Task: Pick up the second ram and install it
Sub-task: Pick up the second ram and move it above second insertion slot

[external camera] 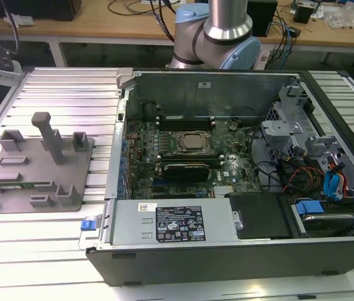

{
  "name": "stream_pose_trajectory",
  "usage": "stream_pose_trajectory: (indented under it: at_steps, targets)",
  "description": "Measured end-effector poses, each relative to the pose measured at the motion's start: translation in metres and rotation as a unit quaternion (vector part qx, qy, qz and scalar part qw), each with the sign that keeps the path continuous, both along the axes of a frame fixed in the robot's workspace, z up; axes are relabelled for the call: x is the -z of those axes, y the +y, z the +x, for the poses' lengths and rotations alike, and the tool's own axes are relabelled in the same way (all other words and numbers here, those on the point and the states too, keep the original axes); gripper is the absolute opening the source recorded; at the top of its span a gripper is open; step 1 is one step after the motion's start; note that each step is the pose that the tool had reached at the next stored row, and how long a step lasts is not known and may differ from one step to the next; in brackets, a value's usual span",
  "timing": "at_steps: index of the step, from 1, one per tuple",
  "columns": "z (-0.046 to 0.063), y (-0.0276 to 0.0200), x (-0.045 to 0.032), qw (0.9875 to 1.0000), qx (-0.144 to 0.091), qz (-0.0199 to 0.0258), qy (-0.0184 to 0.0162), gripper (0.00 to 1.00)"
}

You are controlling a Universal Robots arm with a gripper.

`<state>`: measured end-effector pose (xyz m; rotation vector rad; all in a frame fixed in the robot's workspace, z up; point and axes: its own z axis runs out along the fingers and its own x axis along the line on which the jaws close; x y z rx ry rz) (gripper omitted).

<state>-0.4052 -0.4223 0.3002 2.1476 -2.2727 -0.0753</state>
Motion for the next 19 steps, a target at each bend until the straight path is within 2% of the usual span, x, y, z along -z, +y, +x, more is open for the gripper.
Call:
stream_pose_trajectory:
  at_steps: [5,8,19]
  targets:
    - [0.0,-0.0001,0.0083,1.0,0.006,0.0,0.0001,0.08]
    - [0.0,0.0,0.0086,1.0,0.006,0.0,0.0,0.08]
    - [0.0,-0.0001,0.0176,1.0,0.006,-0.0001,0.0001,0.08]
